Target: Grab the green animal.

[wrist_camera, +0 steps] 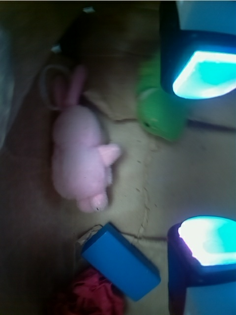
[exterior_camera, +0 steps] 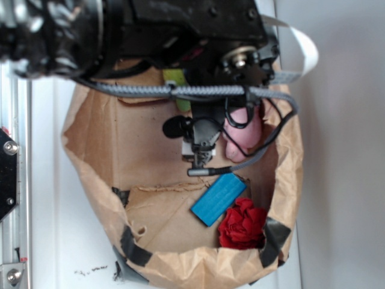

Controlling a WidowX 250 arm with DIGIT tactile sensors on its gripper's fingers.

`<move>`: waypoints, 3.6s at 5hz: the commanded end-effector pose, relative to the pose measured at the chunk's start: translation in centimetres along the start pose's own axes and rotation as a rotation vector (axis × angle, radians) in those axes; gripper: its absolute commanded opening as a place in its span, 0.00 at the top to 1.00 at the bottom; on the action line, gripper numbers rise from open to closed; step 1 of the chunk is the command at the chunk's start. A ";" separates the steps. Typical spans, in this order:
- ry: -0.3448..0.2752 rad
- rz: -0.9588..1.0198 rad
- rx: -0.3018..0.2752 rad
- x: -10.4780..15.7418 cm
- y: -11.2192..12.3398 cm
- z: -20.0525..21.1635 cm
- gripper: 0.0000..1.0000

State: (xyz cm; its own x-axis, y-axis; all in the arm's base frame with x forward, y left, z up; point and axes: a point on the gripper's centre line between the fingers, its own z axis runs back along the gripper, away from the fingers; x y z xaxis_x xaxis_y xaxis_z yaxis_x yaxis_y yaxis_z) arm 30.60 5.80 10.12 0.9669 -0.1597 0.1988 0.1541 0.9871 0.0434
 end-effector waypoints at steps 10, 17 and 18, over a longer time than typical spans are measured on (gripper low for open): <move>0.136 -0.674 0.258 -0.2 -0.5 -3.0 0.00; 0.056 -0.956 -0.012 0.0 4.8 0.1 0.00; 0.029 -1.040 0.036 -0.9 4.7 -2.2 0.00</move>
State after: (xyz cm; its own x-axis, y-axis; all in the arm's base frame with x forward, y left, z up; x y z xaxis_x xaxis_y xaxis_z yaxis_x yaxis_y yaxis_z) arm 30.53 9.06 6.50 0.3503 -0.9363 0.0251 0.9240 0.3498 0.1546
